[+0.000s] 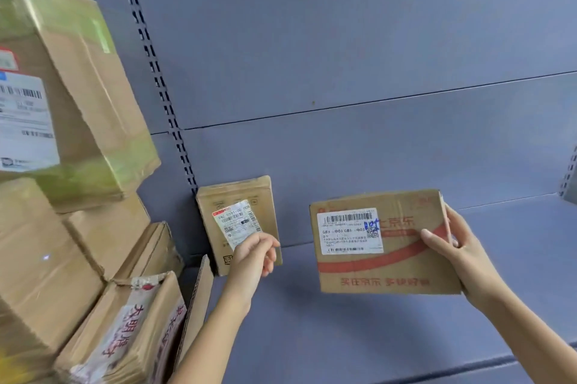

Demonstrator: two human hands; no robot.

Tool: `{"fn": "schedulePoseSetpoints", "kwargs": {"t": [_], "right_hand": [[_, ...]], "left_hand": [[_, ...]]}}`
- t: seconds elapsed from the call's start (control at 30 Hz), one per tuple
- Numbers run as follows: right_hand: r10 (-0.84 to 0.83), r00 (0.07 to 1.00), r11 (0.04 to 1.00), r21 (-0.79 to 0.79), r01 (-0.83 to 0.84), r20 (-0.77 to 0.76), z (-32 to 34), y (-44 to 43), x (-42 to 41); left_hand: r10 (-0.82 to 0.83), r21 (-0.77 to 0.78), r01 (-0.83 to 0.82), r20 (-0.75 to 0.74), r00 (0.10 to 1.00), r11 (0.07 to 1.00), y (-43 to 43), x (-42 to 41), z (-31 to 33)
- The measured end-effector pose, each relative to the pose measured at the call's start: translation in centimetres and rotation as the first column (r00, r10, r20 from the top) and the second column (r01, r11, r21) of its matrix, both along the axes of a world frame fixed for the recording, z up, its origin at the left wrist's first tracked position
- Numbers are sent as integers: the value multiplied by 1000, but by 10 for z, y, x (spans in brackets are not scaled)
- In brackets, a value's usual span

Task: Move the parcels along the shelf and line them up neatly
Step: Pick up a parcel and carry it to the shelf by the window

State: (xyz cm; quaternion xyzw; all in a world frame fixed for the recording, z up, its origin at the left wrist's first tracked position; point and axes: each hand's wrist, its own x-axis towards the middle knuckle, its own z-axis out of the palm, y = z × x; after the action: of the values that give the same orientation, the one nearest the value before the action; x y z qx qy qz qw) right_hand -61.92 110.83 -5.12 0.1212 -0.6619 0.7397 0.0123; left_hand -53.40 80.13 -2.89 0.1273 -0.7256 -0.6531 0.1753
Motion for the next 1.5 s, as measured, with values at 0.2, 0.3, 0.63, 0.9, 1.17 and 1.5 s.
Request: {"fn": "schedulePoseSetpoints", "kwargs": {"t": [0.2,0.3,0.63,0.9,1.17,1.5], "right_hand": [[44,998,998,37,-43,-43,-6,-8,-32],[74,996,996,48,-71,-55,-14,-13,-47],[43,997,965,261,-27,-58,-56,-41,-88],[93,983,925,378,-27,-159,-57,-58,-109],[60,975,948,319,12,-215,-64,-81,-111],[-13,939,921,362,144,-343,-76,-87,-114]], "left_hand": [[26,8,-26,21,999,1000,-16,-27,-8],[-11,-25,13,85,996,1000,-16,-27,-18],[132,-6,-133,150,980,991,-27,-29,-27],[147,5,-151,185,972,989,-1,-47,-27],[162,-56,-154,200,966,987,9,-54,-22],[223,-125,-201,204,953,972,7,-62,-36]]}}
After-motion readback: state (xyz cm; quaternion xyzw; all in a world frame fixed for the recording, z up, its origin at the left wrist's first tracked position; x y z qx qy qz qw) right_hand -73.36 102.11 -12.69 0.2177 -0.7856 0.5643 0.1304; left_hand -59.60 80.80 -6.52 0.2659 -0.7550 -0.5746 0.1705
